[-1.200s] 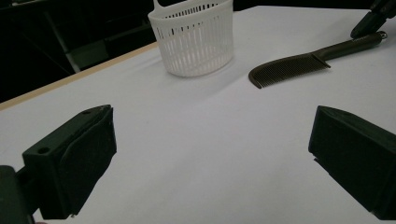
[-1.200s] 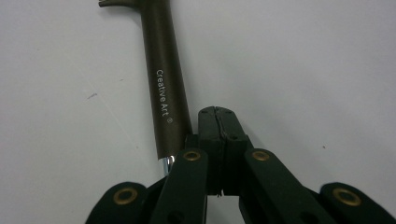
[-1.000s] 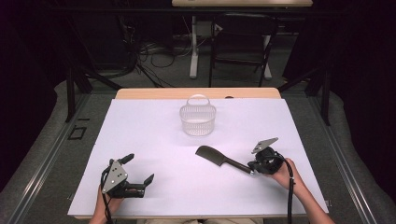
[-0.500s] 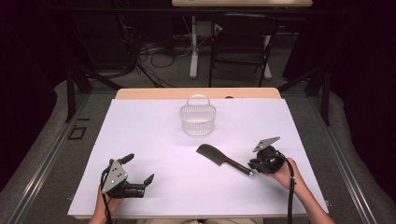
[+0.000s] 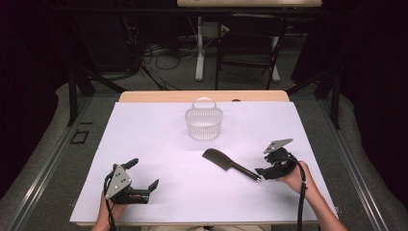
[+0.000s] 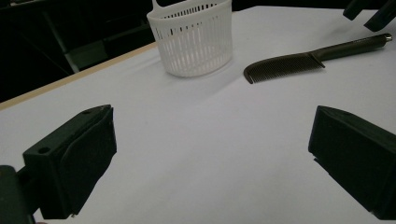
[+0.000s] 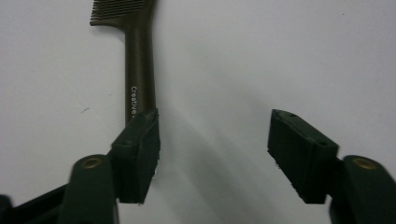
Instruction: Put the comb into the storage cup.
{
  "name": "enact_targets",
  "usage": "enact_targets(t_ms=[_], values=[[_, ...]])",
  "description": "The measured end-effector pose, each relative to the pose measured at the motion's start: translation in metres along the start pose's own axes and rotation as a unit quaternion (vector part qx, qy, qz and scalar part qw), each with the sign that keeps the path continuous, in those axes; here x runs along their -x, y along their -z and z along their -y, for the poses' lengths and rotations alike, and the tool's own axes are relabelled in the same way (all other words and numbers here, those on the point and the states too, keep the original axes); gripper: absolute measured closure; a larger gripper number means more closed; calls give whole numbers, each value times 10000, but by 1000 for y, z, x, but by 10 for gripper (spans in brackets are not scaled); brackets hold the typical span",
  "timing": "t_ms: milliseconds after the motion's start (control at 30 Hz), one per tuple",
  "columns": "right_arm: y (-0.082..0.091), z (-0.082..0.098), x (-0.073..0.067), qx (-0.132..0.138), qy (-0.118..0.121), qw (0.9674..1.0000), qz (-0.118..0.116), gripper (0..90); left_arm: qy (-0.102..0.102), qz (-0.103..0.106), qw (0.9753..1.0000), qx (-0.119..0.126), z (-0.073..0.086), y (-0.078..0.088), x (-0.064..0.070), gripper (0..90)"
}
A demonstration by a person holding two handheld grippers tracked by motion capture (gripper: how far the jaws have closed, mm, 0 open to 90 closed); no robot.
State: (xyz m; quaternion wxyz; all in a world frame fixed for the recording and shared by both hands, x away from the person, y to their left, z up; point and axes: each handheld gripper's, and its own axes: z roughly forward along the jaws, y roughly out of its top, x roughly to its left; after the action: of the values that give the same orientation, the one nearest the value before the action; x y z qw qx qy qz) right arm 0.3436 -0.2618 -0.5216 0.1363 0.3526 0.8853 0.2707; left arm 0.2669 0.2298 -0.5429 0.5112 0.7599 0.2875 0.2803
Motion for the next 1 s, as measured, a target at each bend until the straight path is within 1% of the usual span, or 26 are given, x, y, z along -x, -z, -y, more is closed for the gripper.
enact_targets(t_ms=[100,133,200,367,400,433,567,667,833,867,1000], values=[[1,-1,-1,30,-15,10000,-8,228,-9,1,10000,-2,0,0,0,13],[2,-1,-1,1,-2,10000,-5,214,-3,-3,10000,0,0,0,0,13],[3,-2,-2,50,-18,10000,11,176,2,-7,10000,3,0,0,0,13],[6,-4,-4,77,30,10000,-22,125,-4,-8,10000,0,0,0,0,13],[6,-5,-5,133,28,9999,-18,98,-4,-8,10000,1,0,0,0,13],[7,-5,-5,128,33,9999,-7,77,-4,-8,10000,2,0,0,0,13],[7,-7,-8,187,59,9998,-11,22,1,-11,10000,7,0,0,0,13],[7,-8,-10,191,45,9998,-38,3,0,-10,10000,7,0,0,0,13],[7,-10,-12,195,130,9997,-54,0,-4,-9,10000,2,0,1,0,13],[6,-10,-13,246,121,9996,-59,0,-4,-12,10000,4,0,1,0,13],[6,-12,-16,231,195,9995,-71,0,6,-19,10000,4,0,1,0,13]])
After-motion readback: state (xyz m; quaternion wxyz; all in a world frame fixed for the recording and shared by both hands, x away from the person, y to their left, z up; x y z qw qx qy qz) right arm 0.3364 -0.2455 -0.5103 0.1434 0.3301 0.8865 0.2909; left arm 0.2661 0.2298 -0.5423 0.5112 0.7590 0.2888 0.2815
